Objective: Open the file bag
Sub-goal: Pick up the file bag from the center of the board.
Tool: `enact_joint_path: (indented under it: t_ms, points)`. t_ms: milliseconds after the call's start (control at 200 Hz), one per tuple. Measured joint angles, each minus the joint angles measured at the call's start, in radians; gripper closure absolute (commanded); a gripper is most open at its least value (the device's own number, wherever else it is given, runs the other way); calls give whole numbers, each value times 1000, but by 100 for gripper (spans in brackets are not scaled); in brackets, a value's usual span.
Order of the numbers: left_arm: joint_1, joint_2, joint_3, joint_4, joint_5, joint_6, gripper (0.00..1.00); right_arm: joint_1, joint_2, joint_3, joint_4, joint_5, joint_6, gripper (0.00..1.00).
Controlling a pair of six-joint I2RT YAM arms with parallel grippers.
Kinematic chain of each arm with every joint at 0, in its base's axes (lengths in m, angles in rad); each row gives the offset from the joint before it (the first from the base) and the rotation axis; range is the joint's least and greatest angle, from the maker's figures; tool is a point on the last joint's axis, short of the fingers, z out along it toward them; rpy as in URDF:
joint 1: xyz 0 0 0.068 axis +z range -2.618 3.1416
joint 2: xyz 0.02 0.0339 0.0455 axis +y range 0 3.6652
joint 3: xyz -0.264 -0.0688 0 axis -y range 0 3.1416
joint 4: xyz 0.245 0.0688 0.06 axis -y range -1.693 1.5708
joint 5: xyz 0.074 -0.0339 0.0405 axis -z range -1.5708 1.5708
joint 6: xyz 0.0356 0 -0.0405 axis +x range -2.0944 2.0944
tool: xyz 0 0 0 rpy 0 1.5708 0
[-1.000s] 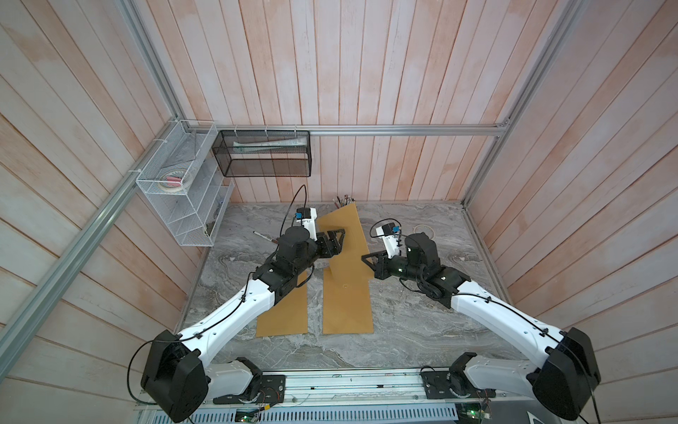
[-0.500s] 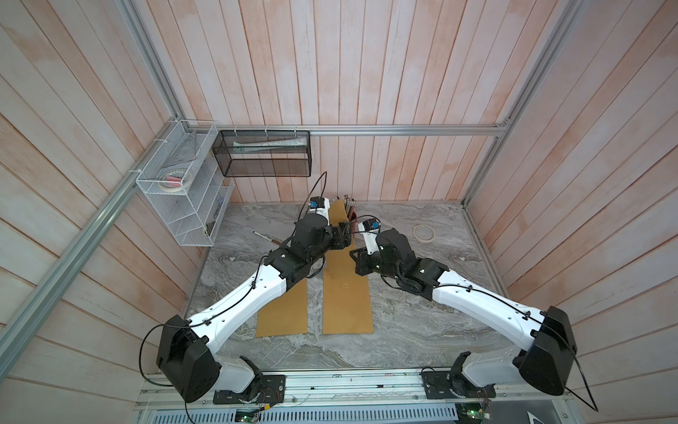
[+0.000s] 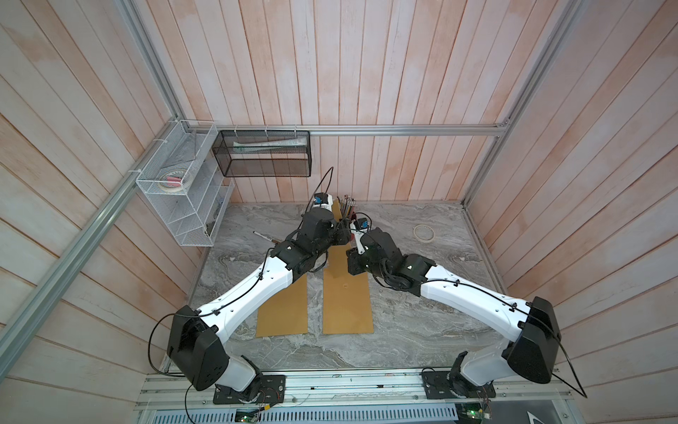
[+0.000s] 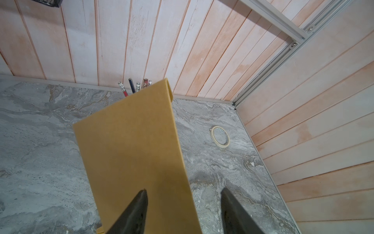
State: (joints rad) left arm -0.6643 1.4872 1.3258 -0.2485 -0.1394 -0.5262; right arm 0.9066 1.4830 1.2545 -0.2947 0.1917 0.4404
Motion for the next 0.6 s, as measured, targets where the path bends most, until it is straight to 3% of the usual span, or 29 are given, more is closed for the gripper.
enact_joint_path:
  t_ms: [285, 600]
  points:
    - [0, 18, 10, -17, -8, 3, 56, 8, 28, 45, -24, 43, -4, 100]
    - [-8, 26, 15, -19, -15, 0, 88, 26, 61, 78, -61, 75, -16, 100]
